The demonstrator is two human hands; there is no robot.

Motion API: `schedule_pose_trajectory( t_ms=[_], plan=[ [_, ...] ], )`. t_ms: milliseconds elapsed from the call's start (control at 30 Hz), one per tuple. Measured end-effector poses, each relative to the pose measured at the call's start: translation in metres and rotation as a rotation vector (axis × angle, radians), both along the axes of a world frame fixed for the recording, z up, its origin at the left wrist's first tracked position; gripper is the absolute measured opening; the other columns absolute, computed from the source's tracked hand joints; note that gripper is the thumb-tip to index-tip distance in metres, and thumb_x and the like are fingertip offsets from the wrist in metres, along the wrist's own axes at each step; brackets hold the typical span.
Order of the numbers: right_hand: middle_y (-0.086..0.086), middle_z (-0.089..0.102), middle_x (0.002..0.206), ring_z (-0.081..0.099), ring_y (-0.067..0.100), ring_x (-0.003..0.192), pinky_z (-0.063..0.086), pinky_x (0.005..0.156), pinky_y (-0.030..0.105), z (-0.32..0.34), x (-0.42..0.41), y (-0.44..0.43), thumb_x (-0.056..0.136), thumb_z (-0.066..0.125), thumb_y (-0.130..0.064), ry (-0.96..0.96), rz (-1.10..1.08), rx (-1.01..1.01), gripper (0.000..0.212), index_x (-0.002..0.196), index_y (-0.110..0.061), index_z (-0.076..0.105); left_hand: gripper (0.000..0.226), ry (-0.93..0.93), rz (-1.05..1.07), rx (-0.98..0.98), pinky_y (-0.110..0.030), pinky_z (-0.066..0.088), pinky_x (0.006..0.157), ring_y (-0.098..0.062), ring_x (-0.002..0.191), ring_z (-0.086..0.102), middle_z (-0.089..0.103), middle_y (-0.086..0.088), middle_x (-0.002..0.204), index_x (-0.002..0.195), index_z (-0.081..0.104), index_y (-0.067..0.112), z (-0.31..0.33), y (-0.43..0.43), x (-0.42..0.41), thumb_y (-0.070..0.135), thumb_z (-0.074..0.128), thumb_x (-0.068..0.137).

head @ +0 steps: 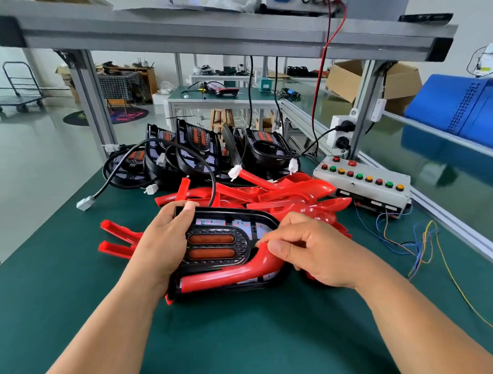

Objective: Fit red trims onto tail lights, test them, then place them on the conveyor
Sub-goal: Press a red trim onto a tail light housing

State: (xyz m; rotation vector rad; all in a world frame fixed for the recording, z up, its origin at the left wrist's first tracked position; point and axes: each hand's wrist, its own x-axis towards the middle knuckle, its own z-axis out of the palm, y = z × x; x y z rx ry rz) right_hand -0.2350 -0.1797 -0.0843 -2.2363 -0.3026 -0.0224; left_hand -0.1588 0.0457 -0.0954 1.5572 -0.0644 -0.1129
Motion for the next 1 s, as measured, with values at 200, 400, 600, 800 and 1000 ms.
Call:
schedule_pose_trajectory(
  t_ms=[200, 400, 600, 800, 1000],
  plan=[
    [-0.012, 0.055, 0.088, 0.057, -0.004, 0.064, 0.044, 0.067, 0.019, -0.008, -0.003, 0.013, 0.084, 0.066, -0.049, -0.092, -0.141, -0.013, 0.013, 0.086, -0.062, 0.065, 0.021, -0.004, 0.008, -0.082, -0.033, 0.058, 0.053, -0.023, 0.073, 0.075, 0.077, -0.006, 0.086, 0.087, 0.071, 0.031, -0.003, 0.000, -0.004, 0.039, 0.054, 0.098],
    [-0.006, 0.058, 0.090, 0.061, 0.015, 0.069, 0.053, 0.074, 0.039, -0.014, -0.009, 0.020, 0.081, 0.069, -0.051, -0.134, -0.274, 0.003, 0.015, 0.081, -0.038, 0.062, 0.022, 0.002, 0.025, -0.105, -0.062, 0.057, 0.076, -0.043, 0.093, 0.069, 0.070, -0.021, 0.104, 0.091, 0.070, 0.030, 0.000, 0.002, -0.009, 0.046, 0.056, 0.094],
    [-0.009, 0.050, 0.090, 0.051, 0.005, 0.076, 0.040, 0.064, 0.019, -0.024, -0.013, 0.028, 0.074, 0.075, -0.055, -0.114, -0.462, -0.021, 0.039, 0.087, -0.034, 0.045, 0.024, -0.010, -0.029, -0.137, -0.040, 0.060, 0.057, -0.030, 0.078, 0.075, 0.076, -0.011, 0.091, 0.091, 0.071, 0.027, 0.000, 0.004, -0.012, 0.041, 0.053, 0.099],
    [-0.011, 0.064, 0.083, 0.061, 0.000, 0.072, 0.043, 0.063, 0.011, -0.021, -0.015, 0.031, 0.055, 0.044, -0.091, -0.071, -0.541, 0.103, 0.077, 0.106, -0.033, 0.051, 0.025, 0.012, 0.028, -0.262, -0.035, 0.056, 0.045, -0.029, 0.062, 0.074, 0.076, -0.010, 0.078, 0.090, 0.072, 0.025, 0.017, 0.005, -0.015, 0.038, 0.053, 0.099],
    [0.003, 0.076, 0.092, 0.071, 0.015, 0.073, 0.055, 0.055, 0.028, 0.000, 0.017, 0.041, 0.063, 0.073, -0.055, 0.209, -0.341, 0.987, 0.054, 0.106, -0.023, 0.066, 0.021, -0.046, 0.010, -0.281, -0.042, 0.058, 0.053, -0.034, 0.070, 0.074, 0.077, -0.010, 0.084, 0.094, 0.069, 0.029, 0.054, -0.008, 0.003, 0.044, 0.054, 0.097]
  ],
)
